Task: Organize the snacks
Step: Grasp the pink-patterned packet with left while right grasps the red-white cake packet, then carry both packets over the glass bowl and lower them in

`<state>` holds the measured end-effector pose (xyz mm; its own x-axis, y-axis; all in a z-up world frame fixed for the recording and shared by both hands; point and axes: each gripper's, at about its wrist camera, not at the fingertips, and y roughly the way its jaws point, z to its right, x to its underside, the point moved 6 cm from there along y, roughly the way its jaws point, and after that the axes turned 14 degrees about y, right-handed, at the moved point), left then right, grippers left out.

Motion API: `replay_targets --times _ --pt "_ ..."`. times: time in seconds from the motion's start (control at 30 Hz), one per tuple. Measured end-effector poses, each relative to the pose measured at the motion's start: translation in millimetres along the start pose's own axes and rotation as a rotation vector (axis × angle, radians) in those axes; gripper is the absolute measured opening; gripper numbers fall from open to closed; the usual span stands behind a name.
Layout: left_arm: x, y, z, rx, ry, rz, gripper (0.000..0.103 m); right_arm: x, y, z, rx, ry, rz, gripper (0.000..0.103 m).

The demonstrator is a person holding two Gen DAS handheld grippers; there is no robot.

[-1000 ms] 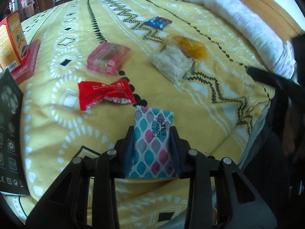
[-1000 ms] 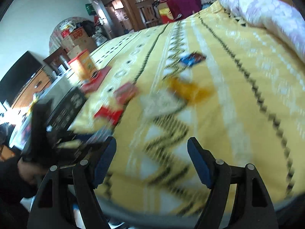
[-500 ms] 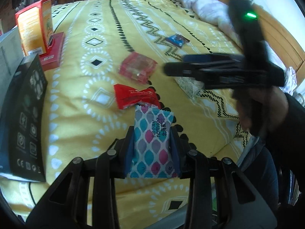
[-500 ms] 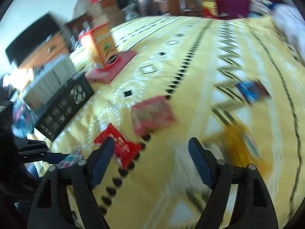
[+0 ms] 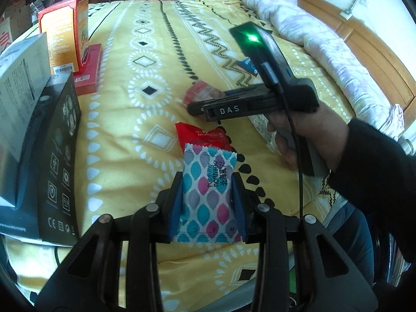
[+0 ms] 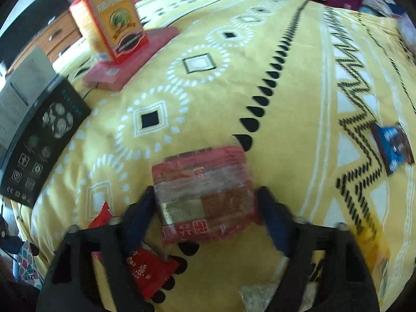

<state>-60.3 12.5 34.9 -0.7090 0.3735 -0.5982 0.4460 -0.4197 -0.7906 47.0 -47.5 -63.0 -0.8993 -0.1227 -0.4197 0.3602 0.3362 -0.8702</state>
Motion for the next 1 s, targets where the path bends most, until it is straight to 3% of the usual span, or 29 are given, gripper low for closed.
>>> replay_targets --times 0.07,0.23,0.53,0.7,1.0 --pt "-3 -3 2 -0.006 0.001 0.011 0.036 3 -14 3 -0.015 0.045 0.046 0.064" --pt "-9 -13 2 -0.021 0.000 0.037 0.036 18 -74 1 -0.076 0.123 0.183 0.063" --pt "-31 -52 2 -0.071 0.016 0.128 0.036 56 -149 -27 -0.107 0.138 0.277 0.063" --pt "-43 -82 -16 -0.138 0.005 0.178 0.036 51 -178 -44 -0.120 0.127 0.324 0.063" --pt "-51 -162 -79 -0.298 -0.088 0.306 0.036 9 -229 -105 -0.155 0.023 0.425 0.063"
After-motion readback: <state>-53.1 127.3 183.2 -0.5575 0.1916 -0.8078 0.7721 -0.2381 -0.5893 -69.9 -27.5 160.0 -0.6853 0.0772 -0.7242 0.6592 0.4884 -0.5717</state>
